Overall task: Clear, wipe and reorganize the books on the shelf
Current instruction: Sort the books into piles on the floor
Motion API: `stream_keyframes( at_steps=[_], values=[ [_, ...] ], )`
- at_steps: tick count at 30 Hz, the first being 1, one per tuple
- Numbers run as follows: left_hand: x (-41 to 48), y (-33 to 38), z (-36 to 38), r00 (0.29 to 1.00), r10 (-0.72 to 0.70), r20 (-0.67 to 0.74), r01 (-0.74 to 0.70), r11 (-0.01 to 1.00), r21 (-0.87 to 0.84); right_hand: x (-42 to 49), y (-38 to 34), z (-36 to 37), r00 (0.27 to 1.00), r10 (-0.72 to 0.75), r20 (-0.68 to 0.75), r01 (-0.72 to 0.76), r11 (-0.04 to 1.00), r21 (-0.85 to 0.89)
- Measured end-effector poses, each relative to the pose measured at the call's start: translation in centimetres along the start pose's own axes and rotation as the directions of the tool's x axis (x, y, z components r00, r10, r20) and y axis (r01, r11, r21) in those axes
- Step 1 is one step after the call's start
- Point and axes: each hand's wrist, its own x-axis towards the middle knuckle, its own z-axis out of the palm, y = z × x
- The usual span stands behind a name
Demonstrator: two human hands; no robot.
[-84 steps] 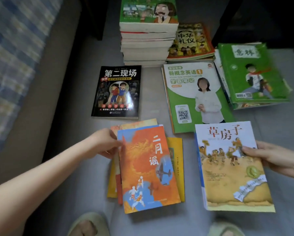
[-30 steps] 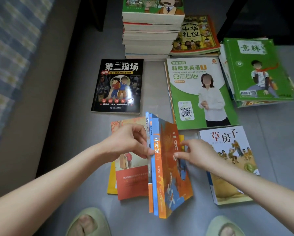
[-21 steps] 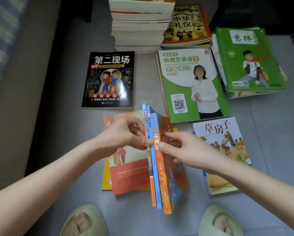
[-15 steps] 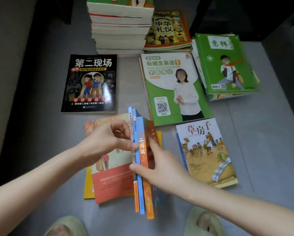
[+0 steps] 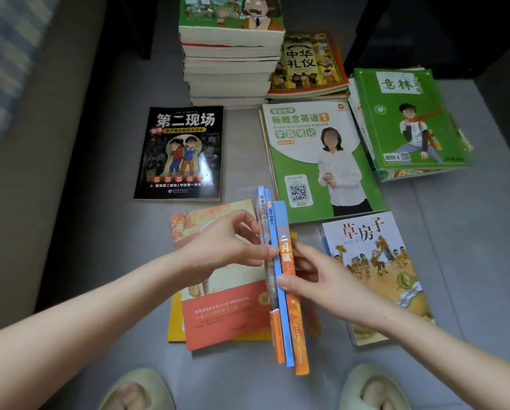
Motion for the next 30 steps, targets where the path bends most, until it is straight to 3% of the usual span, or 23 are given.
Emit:
stream_keyframes(
  at_steps=[2,4,7,9,14,18,22,26,28,30],
  values=[
    [0.2,0.1,0.0,0.999,-0.042,0.004,0.042,0.998,-0.036,-0.1,0.0,-0.7,0.998,0.036,0.056,-0.036,0.999,0.002],
    [0.2,-0.1,-0.4,0.998,-0.062,-0.010,0.062,0.997,-0.037,0.0,-0.3,-0.9,0.995,0.071,0.076,-0.062,0.991,-0.117],
    [0.0,-0.4,-0.7,0.996,-0.082,-0.024,0.082,0.996,-0.017,-0.1,-0.7,-0.2,0.986,0.091,-0.136,-0.138,0.914,-0.383],
    [-0.2,-0.4,-0.6,0.995,-0.095,-0.038,0.095,0.995,0.007,-0.2,-1.1,0.2,0.955,0.091,-0.282,-0.207,0.887,-0.413],
    [0.2,-1.2,-0.6,0.979,-0.083,-0.187,0.109,0.985,0.135,-1.0,-2.5,-3.2,0.914,0.143,-0.381,-0.293,0.881,-0.371],
    [0.5,-1.6,-0.8,0.965,-0.124,-0.231,0.150,0.984,0.097,-3.2,-4.3,-9.3,0.804,0.176,-0.568,-0.441,0.818,-0.370],
    [0.9,-1.4,-0.6,0.959,-0.134,-0.249,0.160,0.983,0.088,-5.3,-3.3,-14.2,0.607,0.047,-0.793,-0.671,0.565,-0.480],
    [1.1,-1.1,-0.3,0.961,-0.131,-0.244,0.153,0.986,0.072,-4.7,1.7,-16.1,0.410,0.029,-0.912,-0.813,0.464,-0.351],
    [1.2,-1.2,-0.2,0.961,-0.131,-0.243,0.150,0.987,0.063,-4.0,5.3,-16.1,0.403,0.018,-0.915,-0.844,0.396,-0.363],
    [1.2,-1.2,-0.3,0.960,-0.133,-0.248,0.149,0.988,0.047,-3.0,8.5,-15.3,0.468,0.047,-0.883,-0.843,0.324,-0.429]
  ],
)
